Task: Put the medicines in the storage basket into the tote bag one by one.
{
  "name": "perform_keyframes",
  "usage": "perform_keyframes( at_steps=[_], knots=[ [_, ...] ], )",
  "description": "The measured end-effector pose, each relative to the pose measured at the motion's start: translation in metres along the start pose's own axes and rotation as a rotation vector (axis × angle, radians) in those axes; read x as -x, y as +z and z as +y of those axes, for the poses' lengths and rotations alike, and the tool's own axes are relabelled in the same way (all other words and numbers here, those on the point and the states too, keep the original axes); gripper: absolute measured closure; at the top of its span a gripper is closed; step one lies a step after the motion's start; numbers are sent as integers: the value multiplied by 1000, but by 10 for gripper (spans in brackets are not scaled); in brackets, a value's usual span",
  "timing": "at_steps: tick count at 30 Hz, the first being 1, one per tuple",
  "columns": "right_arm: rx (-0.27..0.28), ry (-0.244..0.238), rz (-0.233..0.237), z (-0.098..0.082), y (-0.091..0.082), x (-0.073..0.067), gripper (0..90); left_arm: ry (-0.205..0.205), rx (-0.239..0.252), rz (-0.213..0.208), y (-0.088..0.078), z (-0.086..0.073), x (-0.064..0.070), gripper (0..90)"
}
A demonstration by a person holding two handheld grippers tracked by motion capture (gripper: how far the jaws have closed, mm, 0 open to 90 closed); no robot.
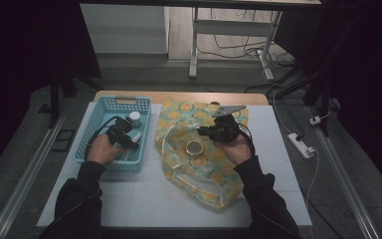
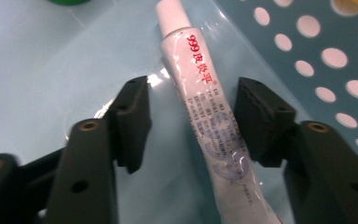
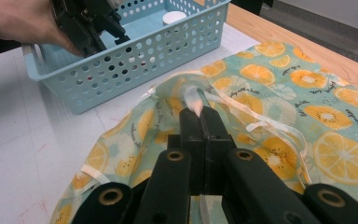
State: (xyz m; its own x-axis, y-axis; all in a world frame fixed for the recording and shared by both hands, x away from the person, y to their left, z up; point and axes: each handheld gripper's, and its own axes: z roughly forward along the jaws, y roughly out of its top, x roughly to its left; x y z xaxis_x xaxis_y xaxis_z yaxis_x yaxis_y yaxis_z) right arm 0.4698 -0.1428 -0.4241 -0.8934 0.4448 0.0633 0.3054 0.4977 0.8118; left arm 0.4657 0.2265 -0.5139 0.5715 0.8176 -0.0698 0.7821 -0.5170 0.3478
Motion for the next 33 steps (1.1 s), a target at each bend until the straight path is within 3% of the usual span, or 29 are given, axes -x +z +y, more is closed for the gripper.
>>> perform_keyframes(
  at_steps=[7,15,18,28,33],
  knots=[
    [-3,-3,0,0,0,0,900,-23,2,-14,-2,0,-1,682],
    [-1,-4,-1,0,0,-1,900,-53,-3,-25,-2,0,-2,706],
    [0,-6,0,1,0,-1,900,-55,-6,11,-3,1,-1,708],
    [4,-7,-2,1,-1,-1,900,-90,123,11,-22,-2,-3,709],
    [7,-1,-3,1,-1,-1,900,-86,191,10,-37,-1,-2,709]
  ],
)
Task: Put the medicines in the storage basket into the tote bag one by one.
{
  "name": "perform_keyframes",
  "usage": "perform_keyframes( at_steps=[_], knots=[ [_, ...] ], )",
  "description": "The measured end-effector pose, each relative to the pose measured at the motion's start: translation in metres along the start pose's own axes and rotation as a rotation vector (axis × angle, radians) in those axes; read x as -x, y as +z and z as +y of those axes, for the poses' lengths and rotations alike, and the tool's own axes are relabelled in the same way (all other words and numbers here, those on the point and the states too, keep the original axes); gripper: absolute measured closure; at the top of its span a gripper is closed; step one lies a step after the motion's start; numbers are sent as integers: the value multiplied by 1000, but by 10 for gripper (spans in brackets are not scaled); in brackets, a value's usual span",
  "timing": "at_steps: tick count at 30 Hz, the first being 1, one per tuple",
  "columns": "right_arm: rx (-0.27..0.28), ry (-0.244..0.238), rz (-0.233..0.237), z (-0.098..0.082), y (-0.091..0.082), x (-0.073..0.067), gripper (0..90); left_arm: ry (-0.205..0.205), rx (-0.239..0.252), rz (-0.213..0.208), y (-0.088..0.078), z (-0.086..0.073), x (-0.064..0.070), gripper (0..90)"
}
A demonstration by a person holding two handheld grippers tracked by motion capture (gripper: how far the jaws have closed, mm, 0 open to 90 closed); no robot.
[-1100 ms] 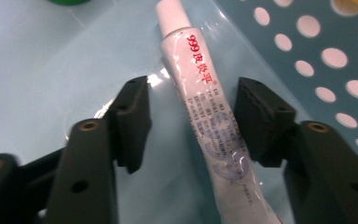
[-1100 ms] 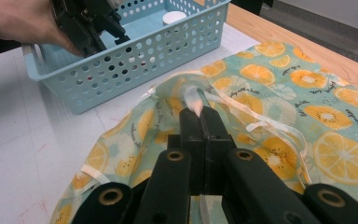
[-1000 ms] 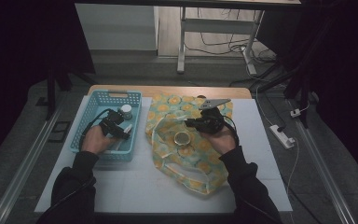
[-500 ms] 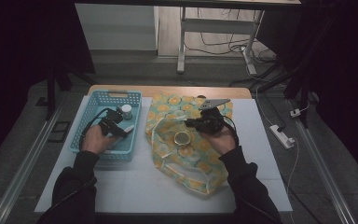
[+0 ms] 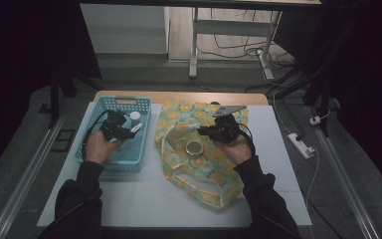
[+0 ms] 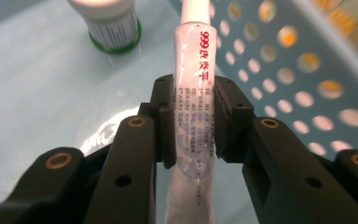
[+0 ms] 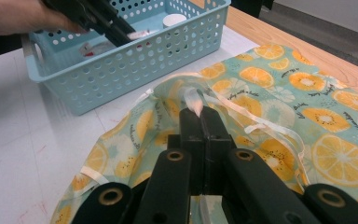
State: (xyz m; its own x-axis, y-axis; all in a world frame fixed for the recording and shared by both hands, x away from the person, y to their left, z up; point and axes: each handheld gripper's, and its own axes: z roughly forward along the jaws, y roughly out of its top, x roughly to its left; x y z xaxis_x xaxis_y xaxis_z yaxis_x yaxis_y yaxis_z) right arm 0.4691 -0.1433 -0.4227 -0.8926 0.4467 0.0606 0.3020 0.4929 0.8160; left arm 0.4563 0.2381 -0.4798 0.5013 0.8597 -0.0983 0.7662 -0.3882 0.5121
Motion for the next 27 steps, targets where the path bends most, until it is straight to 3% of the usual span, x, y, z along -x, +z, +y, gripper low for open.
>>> perform_keyframes(
  at_steps=[10,15,27],
  knots=[
    [5,-3,3,0,0,0,900,24,70,-25,-30,6,7,709],
    [9,-5,2,0,-1,0,900,28,96,-58,-43,8,13,709],
    [12,-4,1,0,-2,0,900,71,125,-123,-65,7,38,709]
  ],
)
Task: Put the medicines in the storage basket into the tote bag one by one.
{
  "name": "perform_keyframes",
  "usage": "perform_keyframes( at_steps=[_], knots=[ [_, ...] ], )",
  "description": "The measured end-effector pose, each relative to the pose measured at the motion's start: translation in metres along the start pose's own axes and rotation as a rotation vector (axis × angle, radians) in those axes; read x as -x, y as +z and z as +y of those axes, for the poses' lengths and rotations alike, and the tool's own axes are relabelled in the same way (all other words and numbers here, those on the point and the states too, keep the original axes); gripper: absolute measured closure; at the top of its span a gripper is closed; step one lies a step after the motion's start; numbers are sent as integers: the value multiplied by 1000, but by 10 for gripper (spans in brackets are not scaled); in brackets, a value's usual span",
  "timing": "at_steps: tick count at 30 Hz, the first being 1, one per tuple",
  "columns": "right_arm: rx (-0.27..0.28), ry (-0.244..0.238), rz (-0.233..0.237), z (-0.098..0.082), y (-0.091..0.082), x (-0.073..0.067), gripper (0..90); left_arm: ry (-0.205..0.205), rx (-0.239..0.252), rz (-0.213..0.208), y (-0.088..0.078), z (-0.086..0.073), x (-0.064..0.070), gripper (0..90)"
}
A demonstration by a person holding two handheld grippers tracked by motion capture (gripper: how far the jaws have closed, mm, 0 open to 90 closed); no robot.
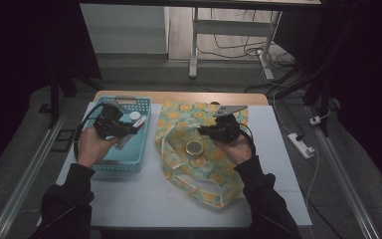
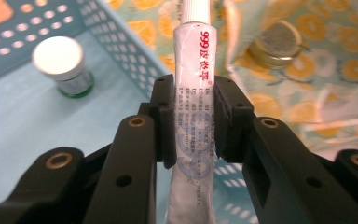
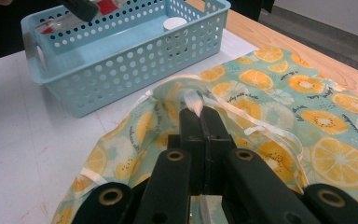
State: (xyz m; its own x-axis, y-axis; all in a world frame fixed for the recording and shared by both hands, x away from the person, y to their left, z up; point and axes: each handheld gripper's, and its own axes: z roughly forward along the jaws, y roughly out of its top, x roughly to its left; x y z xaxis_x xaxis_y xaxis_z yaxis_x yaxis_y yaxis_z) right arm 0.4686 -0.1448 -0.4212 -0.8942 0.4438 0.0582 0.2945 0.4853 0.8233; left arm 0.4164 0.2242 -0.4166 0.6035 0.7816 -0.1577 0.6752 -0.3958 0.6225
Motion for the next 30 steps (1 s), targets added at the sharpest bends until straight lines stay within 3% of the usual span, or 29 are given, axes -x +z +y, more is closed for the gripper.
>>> perform_keyframes(
  at_steps=[16,23,30],
  knots=[
    [9,3,-3,1,-2,0,900,100,-29,-118,20,5,48,709],
    [11,1,-3,1,-2,-1,900,139,-38,-165,34,13,69,709],
    [14,-3,-2,2,-2,-2,900,150,-54,-197,56,23,82,709]
  ],
)
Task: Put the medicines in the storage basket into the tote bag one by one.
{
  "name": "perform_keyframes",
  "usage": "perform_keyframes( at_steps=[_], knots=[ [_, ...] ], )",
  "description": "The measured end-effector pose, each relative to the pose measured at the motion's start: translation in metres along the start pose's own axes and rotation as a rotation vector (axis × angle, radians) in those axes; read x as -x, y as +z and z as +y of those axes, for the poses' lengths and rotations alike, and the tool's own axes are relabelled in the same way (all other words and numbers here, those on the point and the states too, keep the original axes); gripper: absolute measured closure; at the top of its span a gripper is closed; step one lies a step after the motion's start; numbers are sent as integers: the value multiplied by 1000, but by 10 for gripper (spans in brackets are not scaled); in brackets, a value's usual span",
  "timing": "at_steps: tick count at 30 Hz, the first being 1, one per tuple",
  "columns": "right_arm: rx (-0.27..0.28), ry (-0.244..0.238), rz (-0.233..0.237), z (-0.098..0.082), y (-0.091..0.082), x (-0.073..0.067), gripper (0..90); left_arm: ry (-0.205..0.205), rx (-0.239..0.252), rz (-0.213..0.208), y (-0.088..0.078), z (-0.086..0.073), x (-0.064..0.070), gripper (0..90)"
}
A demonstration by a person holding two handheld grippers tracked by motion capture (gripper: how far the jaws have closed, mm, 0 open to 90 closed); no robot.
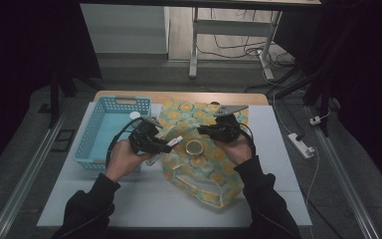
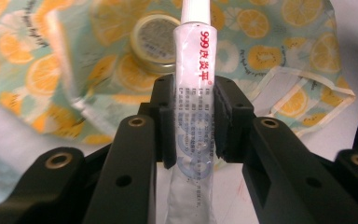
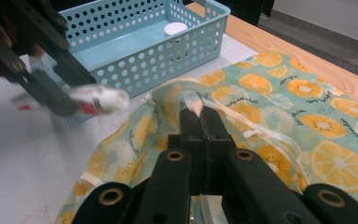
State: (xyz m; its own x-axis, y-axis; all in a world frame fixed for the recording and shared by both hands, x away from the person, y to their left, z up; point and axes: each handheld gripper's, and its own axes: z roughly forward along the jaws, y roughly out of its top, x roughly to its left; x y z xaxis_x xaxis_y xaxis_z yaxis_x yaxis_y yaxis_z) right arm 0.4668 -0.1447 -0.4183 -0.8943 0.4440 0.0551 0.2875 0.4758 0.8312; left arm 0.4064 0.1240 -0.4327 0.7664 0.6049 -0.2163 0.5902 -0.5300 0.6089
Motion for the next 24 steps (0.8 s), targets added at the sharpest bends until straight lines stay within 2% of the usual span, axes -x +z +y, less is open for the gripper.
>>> perform_keyframes(
  at_steps=[9,24],
  knots=[
    [6,-1,1,1,-2,-1,900,21,-20,1,30,23,6,708],
    [8,-1,1,2,-2,-1,900,-1,-10,0,66,52,1,708]
  ],
)
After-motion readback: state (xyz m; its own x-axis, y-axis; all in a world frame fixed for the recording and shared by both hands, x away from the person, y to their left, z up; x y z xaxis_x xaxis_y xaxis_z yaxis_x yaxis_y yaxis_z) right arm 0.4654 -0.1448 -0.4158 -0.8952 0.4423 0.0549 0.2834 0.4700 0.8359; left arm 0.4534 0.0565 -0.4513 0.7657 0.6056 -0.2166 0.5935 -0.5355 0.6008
